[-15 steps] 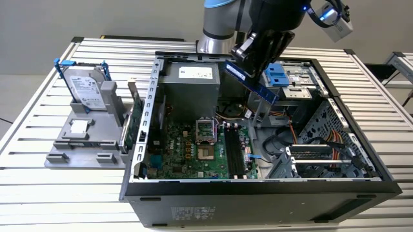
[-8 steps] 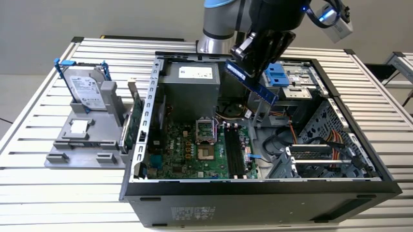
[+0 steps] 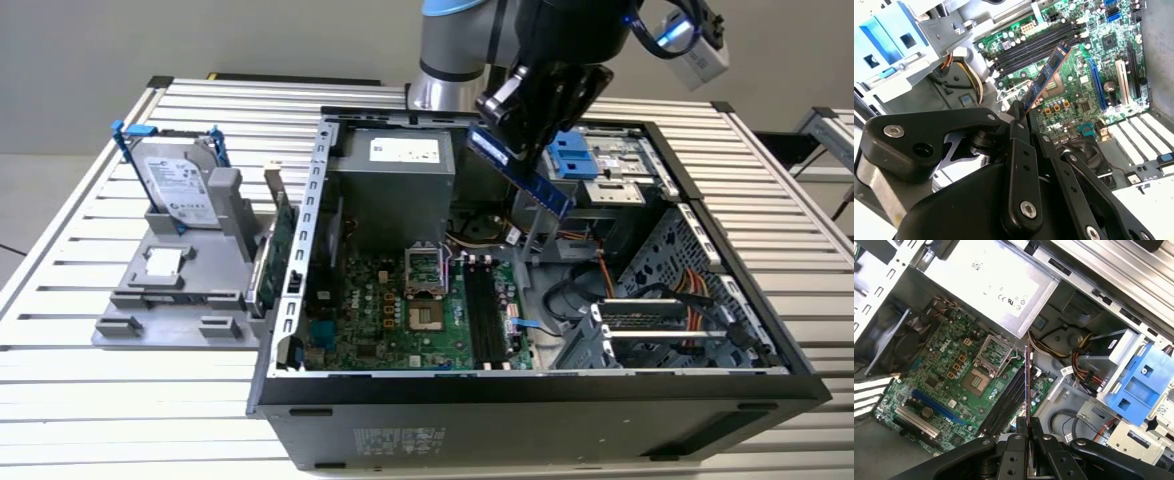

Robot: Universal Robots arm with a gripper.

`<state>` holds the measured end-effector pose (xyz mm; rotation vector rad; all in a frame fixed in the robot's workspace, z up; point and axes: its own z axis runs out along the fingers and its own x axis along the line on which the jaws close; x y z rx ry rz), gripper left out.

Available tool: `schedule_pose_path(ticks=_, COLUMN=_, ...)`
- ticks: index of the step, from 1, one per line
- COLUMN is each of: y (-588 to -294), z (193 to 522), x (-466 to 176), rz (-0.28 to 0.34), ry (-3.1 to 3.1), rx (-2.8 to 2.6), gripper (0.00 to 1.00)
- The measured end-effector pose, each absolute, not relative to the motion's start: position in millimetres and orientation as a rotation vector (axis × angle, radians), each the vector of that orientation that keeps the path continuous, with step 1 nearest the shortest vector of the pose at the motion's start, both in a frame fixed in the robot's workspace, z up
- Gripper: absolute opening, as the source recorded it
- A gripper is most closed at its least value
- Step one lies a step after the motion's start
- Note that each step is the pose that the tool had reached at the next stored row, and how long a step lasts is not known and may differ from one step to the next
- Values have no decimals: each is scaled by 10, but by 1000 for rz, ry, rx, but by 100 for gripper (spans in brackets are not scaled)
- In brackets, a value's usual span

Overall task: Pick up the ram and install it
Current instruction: 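Insert the ram into the slot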

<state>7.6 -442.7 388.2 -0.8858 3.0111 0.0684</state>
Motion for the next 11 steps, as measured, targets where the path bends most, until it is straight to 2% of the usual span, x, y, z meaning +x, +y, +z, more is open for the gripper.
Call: schedule_pose_path(ticks=11, y=-4427, z=3882, x=76, rz=68, ry=3032, rx=-808, gripper=0)
